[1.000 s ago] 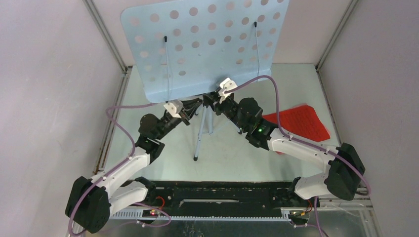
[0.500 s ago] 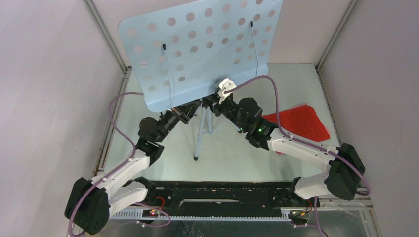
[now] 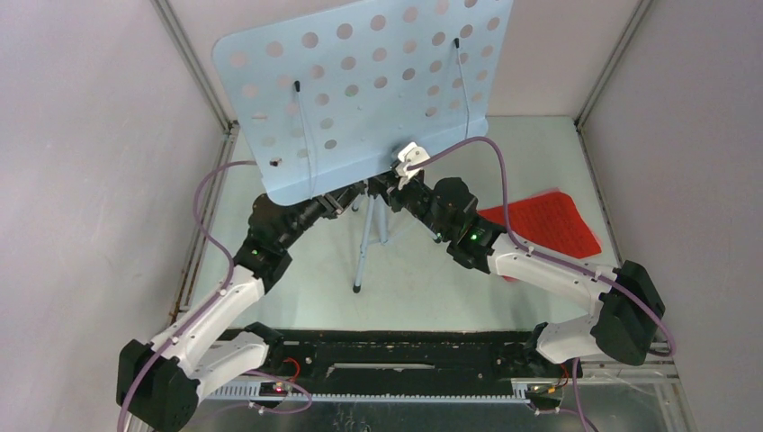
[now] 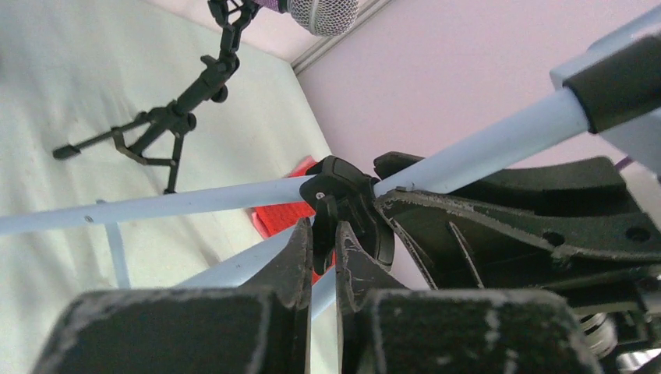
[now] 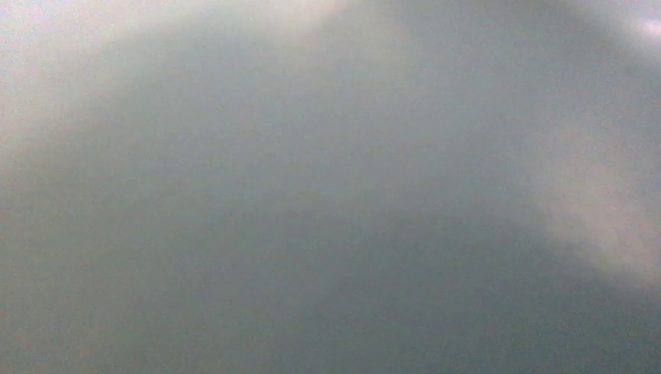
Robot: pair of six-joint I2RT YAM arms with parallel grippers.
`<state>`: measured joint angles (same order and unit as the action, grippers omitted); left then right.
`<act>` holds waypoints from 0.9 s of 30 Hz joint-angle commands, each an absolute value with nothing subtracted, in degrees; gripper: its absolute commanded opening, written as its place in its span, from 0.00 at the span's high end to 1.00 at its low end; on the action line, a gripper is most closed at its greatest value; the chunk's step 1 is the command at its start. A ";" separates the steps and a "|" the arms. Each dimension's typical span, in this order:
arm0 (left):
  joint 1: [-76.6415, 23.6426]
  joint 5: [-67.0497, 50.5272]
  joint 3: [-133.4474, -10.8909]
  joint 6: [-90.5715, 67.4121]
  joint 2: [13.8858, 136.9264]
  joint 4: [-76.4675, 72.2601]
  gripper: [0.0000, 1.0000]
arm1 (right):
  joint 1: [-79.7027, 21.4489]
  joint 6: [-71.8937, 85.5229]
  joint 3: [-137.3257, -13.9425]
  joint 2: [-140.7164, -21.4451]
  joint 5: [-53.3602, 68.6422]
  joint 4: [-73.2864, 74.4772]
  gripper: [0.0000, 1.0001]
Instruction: Pack up the instrument practice props
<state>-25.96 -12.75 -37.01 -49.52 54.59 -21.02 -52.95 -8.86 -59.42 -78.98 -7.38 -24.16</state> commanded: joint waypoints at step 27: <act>-15.37 -24.41 -38.88 -51.37 45.46 -15.99 0.08 | -55.94 -5.89 -59.05 -80.29 -6.97 -14.50 1.00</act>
